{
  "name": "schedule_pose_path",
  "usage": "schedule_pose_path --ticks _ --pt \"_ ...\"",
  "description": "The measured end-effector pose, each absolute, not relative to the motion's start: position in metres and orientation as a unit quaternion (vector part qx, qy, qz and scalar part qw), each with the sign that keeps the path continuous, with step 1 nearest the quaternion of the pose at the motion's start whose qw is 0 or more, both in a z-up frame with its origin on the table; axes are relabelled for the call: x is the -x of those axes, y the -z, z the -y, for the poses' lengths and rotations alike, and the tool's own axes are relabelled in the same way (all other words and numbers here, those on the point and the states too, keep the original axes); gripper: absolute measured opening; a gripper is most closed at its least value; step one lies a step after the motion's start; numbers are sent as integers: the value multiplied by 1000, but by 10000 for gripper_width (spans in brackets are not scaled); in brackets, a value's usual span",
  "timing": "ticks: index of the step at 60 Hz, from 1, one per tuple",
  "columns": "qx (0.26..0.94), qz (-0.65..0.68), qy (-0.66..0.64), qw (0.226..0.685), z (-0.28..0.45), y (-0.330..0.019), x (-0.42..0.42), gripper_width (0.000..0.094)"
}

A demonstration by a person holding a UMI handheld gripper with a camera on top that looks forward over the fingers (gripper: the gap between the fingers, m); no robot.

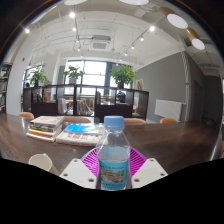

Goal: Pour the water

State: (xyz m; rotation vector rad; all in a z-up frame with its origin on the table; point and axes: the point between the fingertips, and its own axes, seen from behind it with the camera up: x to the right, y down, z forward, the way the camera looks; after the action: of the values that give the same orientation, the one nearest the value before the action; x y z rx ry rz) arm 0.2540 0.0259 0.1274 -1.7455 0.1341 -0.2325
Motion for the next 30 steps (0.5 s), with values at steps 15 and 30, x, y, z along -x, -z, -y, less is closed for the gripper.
schedule_pose_path --ticks 15,30 --pt "753 -79 67 650 -21 -90 -258 361" --pt "776 -83 69 621 -23 -75 -258 585"
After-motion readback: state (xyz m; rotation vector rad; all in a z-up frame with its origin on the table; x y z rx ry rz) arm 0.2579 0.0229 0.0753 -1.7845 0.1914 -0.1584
